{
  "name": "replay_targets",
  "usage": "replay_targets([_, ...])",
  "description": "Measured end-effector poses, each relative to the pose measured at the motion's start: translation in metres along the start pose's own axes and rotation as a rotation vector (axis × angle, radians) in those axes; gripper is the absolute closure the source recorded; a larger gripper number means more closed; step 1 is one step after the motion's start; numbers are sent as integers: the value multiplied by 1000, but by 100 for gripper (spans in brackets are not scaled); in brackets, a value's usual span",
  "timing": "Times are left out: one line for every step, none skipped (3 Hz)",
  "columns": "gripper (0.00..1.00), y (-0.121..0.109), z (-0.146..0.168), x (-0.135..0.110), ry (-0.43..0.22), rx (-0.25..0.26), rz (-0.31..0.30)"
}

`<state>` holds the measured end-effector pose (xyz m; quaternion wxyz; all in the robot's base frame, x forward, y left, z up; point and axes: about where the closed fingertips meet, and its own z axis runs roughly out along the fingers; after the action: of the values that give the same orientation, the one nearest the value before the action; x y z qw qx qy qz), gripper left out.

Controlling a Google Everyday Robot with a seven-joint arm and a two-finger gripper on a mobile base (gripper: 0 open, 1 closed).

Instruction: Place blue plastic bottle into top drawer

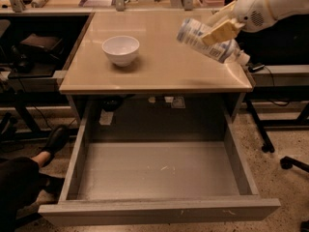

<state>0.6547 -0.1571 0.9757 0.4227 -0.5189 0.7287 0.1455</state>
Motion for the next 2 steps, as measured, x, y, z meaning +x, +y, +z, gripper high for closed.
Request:
replay_targets([100,41,-65,-51,-81,151,74])
replay_targets([100,76,-92,-86,-112,235,52])
